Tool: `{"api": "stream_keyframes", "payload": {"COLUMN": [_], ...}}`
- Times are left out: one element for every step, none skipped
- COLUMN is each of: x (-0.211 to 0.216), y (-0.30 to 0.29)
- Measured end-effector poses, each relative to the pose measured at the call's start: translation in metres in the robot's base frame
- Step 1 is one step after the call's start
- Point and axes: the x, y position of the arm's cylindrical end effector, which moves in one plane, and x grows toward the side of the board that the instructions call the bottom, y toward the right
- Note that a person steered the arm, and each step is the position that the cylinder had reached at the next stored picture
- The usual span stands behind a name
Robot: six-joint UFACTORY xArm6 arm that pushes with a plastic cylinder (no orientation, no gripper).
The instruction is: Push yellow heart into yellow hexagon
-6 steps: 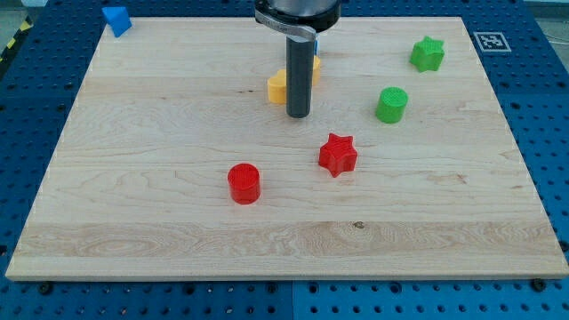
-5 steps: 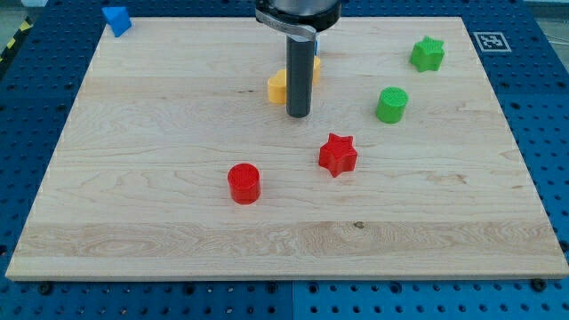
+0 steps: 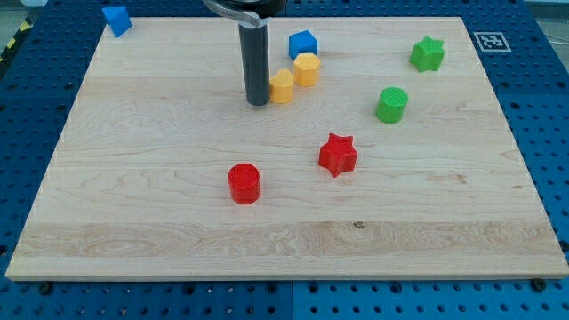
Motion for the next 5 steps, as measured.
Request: {"api": "stream_keyframes", "payload": {"x": [0.0,0.0,0.001,0.001,0.001], "y": [0.017,0.033,0.039,0.041,0.055]}}
